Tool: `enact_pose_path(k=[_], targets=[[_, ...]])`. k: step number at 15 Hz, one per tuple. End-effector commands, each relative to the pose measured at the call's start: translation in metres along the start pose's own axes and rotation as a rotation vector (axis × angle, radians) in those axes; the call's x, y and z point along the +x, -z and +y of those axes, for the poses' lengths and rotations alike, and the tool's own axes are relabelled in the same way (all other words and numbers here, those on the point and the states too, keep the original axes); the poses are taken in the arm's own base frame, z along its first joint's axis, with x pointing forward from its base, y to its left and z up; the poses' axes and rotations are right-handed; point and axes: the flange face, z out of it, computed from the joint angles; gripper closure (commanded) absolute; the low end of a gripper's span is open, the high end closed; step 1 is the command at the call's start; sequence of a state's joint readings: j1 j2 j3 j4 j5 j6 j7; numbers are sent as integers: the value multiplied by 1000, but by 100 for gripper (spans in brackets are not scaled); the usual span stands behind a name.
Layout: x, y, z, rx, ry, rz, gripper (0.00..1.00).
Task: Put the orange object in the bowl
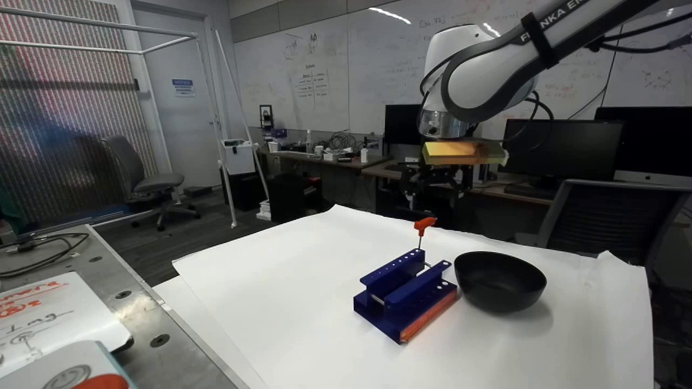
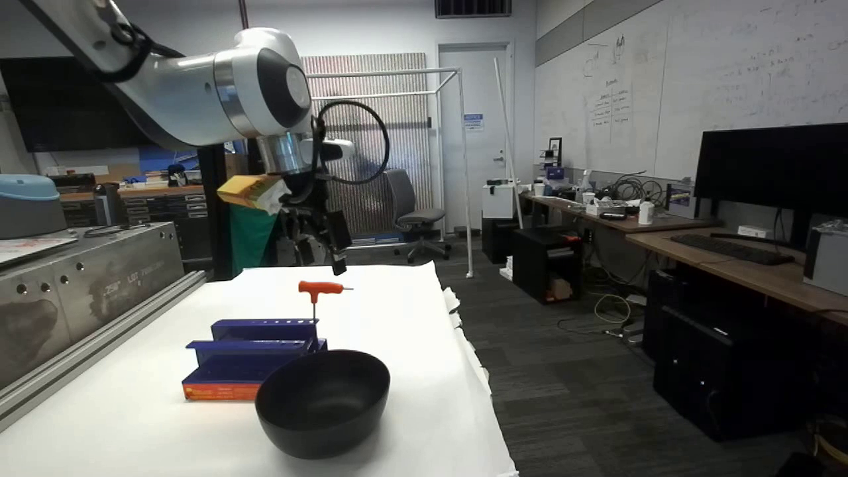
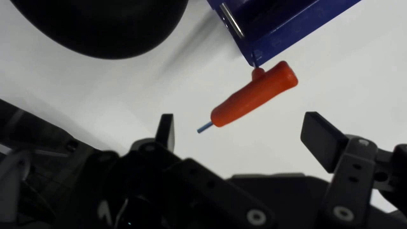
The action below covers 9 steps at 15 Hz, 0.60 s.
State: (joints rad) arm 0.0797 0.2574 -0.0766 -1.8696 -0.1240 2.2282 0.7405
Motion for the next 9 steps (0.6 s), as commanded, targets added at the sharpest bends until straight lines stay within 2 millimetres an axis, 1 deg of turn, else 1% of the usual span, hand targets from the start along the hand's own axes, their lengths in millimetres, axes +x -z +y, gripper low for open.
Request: enact_pose_path(k=[1,5,6,9], targets=[[-1,-11,-9,-43,-123,-72,0],[-5,-26,-22,-33,-175,-111,0],[-4,-29,-25,-28,-182,-107,18],[-4,-35,-32,-10,-189,-104,42]])
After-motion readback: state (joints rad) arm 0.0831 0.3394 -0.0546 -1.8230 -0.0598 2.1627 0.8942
